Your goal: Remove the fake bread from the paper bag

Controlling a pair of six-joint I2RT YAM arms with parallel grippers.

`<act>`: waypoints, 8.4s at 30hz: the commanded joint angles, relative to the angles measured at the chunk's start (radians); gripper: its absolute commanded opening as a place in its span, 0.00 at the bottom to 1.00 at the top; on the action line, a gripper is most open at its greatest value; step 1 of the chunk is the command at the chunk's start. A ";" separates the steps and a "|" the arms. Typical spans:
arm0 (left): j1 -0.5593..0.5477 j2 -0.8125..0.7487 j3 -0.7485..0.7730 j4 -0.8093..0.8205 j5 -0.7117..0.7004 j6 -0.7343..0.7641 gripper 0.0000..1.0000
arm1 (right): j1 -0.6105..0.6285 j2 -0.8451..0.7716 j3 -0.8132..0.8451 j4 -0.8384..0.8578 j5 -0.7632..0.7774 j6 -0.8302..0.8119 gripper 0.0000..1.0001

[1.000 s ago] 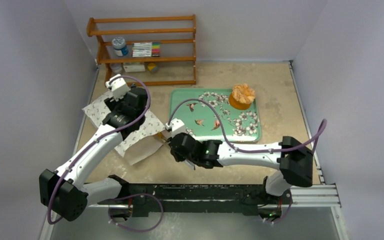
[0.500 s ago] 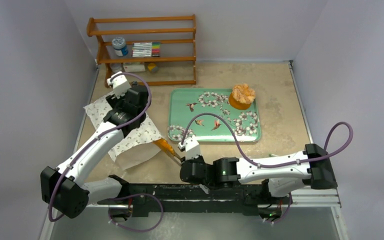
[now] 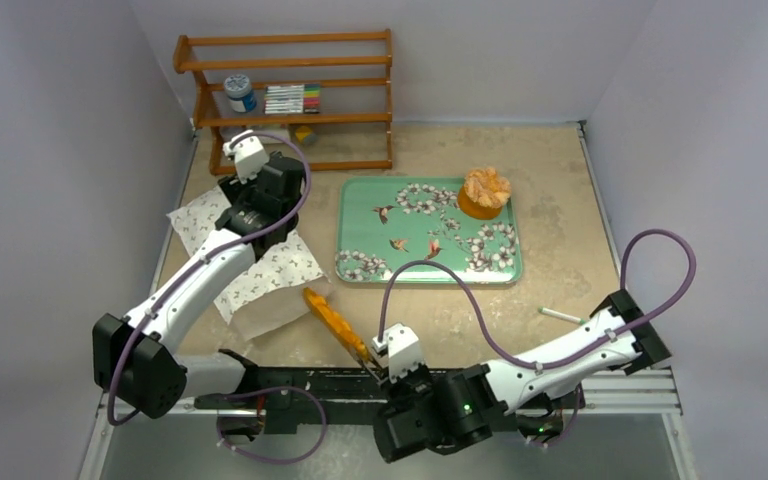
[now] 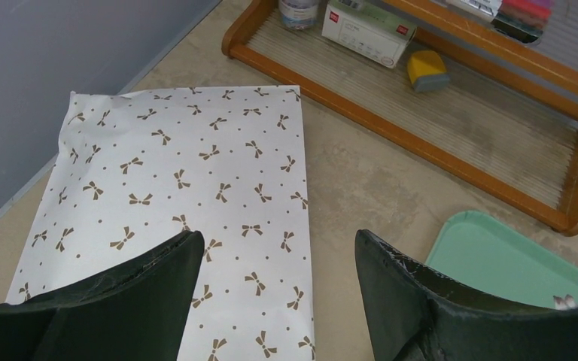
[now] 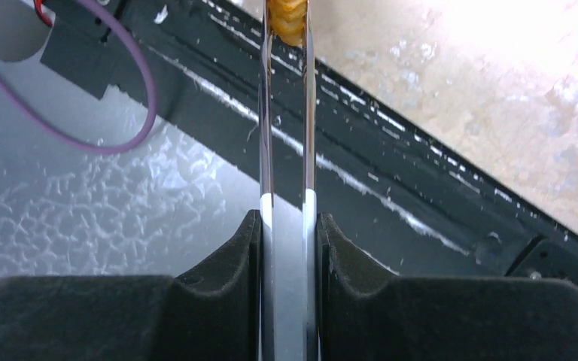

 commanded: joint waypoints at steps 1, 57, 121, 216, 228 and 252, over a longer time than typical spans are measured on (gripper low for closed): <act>0.018 -0.003 0.057 0.041 0.003 0.038 0.74 | 0.059 -0.041 0.038 -0.176 0.046 0.186 0.00; 0.238 -0.156 0.011 0.019 0.157 0.064 0.75 | -0.594 0.229 0.180 0.274 0.339 -0.512 0.00; 0.238 -0.248 -0.074 0.018 0.202 0.072 0.76 | -0.538 0.570 0.392 0.063 0.170 -0.268 0.00; 0.238 -0.258 -0.090 0.002 0.249 0.051 0.77 | -0.593 0.514 0.256 0.247 -0.001 -0.242 0.49; 0.238 -0.263 -0.083 -0.003 0.251 0.047 0.77 | -0.542 0.449 0.209 0.222 -0.018 -0.175 0.48; 0.238 -0.254 -0.084 0.004 0.260 0.037 0.77 | -0.487 0.242 0.137 0.136 0.013 -0.012 0.42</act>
